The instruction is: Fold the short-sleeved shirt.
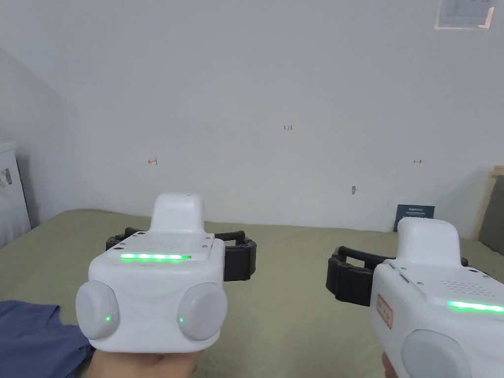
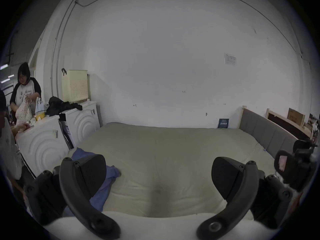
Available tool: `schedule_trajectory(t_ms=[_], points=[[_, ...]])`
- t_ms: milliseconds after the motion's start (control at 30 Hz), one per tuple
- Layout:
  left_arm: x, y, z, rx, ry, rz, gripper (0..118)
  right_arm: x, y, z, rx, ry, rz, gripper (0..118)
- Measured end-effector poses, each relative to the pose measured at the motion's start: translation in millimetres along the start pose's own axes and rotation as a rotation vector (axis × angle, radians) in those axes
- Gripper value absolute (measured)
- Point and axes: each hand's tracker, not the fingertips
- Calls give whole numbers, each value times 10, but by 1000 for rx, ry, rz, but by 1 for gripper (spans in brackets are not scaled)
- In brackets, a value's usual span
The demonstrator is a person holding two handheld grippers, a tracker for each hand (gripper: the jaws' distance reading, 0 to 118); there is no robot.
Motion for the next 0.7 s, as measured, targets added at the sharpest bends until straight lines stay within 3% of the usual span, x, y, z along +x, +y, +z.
schedule_trajectory(t_ms=[67,100,133,167,200,300,433,533,700], points=[[-34,-1,24,11,-15,11,107,45,-2,47,17,28,-28,104],[-59,3,54,29,-32,33,91,35,-1,53,21,10,-13,82],[-63,15,67,25,-19,39,54,21,4,60,34,-35,24,29],[-55,29,77,24,-5,37,9,2,-3,59,45,-57,50,1],[-53,31,73,28,8,30,0,18,-11,46,40,-83,53,1],[-129,-31,79,65,-12,41,0,107,12,8,-8,43,-45,1],[-140,-74,64,41,-3,32,0,37,-19,44,27,-32,21,1],[-182,-114,68,38,-12,23,0,18,-36,43,16,33,-4,1],[-178,-108,78,29,-5,4,0,-124,-59,69,31,58,30,1]])
